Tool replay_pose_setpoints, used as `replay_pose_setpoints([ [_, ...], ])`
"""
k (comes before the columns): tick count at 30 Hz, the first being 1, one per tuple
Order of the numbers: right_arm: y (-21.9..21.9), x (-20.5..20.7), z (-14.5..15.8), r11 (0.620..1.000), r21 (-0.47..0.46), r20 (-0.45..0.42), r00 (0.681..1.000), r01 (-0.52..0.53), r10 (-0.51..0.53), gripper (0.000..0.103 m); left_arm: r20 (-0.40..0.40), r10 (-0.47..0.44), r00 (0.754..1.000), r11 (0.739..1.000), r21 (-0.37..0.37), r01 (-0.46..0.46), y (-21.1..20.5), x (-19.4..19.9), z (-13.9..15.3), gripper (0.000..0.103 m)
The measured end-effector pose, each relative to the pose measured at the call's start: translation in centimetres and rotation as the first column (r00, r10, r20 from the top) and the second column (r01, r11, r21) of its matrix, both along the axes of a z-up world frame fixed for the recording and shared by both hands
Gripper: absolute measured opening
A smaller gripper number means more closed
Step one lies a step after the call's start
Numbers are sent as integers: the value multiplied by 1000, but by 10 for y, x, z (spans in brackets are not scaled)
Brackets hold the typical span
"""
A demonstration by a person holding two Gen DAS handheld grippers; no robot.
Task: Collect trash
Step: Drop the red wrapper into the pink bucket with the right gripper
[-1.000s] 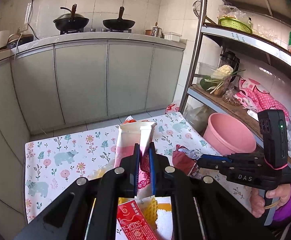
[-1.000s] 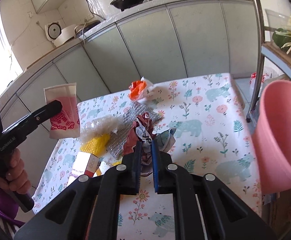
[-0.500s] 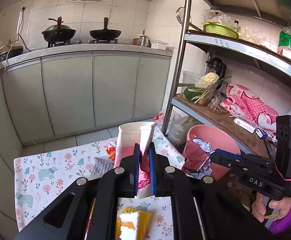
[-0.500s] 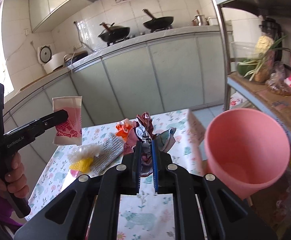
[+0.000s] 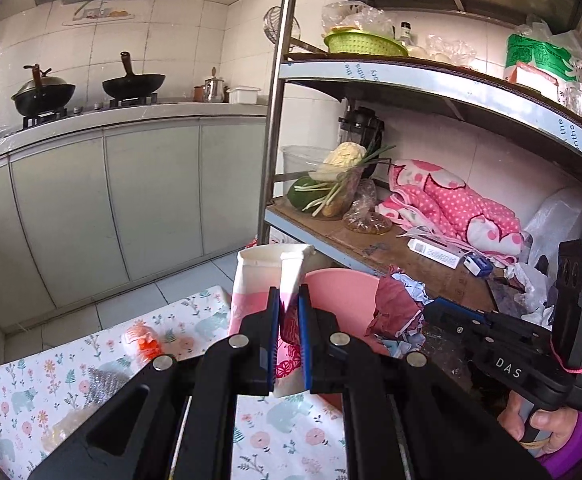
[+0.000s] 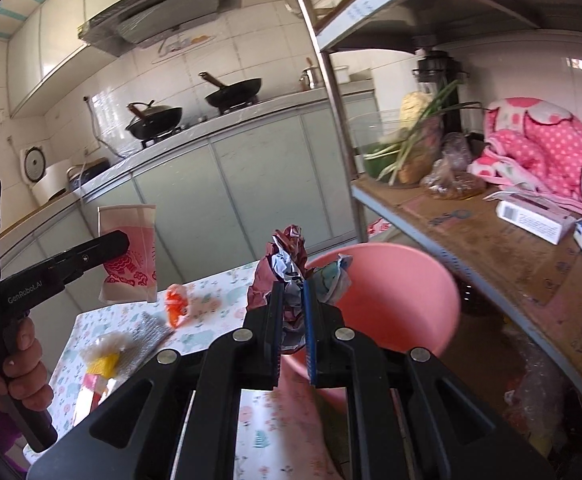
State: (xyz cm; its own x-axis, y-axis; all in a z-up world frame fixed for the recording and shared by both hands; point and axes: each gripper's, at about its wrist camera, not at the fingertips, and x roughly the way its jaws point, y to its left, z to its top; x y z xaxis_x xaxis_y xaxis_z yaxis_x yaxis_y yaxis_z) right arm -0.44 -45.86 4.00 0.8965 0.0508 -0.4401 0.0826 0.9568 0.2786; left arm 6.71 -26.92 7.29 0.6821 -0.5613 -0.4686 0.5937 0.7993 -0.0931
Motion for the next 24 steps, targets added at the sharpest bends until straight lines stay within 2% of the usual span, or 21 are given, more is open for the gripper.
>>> replay_pose_setpoints([
  [6, -22, 3, -9, 999, 11, -16, 999, 51, -51, 10, -25, -71, 997, 997, 14, 72, -49, 9, -11, 8],
  [11, -29, 12, -23, 998, 16, -50, 997, 64, -63, 10, -59, -97, 994, 995, 32, 99, -80, 21, -28, 8],
  [24, -39, 43, -60, 996, 40, -136, 988, 76, -70, 10, -145, -123, 982, 983, 120, 141, -119, 46, -78, 8],
])
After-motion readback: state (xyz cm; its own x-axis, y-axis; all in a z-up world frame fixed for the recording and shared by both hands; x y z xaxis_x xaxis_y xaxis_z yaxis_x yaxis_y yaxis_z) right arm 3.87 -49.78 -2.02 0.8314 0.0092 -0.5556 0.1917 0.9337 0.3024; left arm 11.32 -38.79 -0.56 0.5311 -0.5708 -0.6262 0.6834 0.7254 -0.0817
